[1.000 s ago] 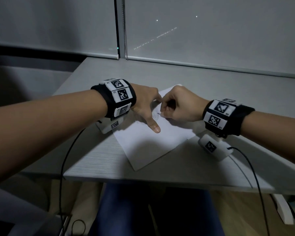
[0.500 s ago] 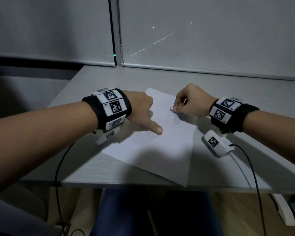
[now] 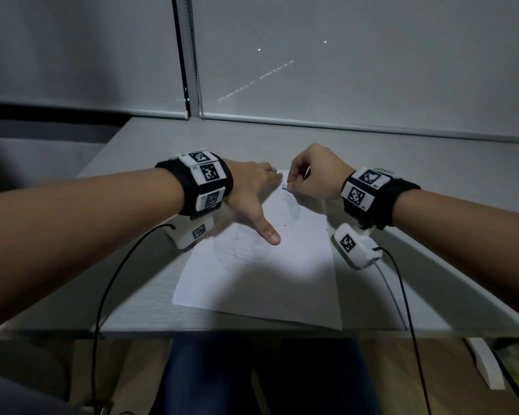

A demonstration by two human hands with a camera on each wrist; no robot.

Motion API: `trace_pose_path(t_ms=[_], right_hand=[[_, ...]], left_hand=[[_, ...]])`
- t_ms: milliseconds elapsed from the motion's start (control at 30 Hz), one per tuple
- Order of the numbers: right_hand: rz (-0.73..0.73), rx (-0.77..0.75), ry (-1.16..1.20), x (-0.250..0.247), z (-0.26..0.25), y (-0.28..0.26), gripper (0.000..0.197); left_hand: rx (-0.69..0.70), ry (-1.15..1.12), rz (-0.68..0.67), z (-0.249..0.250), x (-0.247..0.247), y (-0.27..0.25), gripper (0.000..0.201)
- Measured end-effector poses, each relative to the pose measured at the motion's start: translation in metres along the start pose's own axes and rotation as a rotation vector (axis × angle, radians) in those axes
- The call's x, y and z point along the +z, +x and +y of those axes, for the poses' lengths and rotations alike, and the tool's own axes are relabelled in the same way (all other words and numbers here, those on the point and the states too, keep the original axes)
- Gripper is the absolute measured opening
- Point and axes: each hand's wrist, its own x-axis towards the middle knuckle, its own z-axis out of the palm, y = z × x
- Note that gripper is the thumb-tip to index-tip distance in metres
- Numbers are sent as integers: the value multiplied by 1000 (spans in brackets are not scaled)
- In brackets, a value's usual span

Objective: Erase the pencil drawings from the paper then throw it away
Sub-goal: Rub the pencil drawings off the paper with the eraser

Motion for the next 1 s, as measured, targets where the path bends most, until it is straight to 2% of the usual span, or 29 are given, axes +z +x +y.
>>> trace_pose_path(t_ms=[233,333,400,600,667,833,900,1000], right_hand=[[-34,-30,-6,3,-4,-5,8],[-129,-74,36,4,-10,-15,5],[-182,-104,54,3,-12,-20,5],[-36,5,-27,-3,-3,-2,10],[-40,-4,-23,-1,-6,-5,11],[-162,-82,49,2,-15,-28,8],[-136,-66,55,1,-9,-24,8],[-69,-8,8,-4,2,-11,11]], left_hand=[[-25,81,-116,5,-4,12,157],[-16,113,-137,11,-8,14,143],[-21,126,-137,13,-8,14,141],[-34,99,-149,15,-11,12,156],[-40,80,-147,16,-11,11,152],[-50,112,-137,17,-11,13,142],[-43,113,-143,17,-10,13,140],[-37,110,-158,19,-11,13,150]])
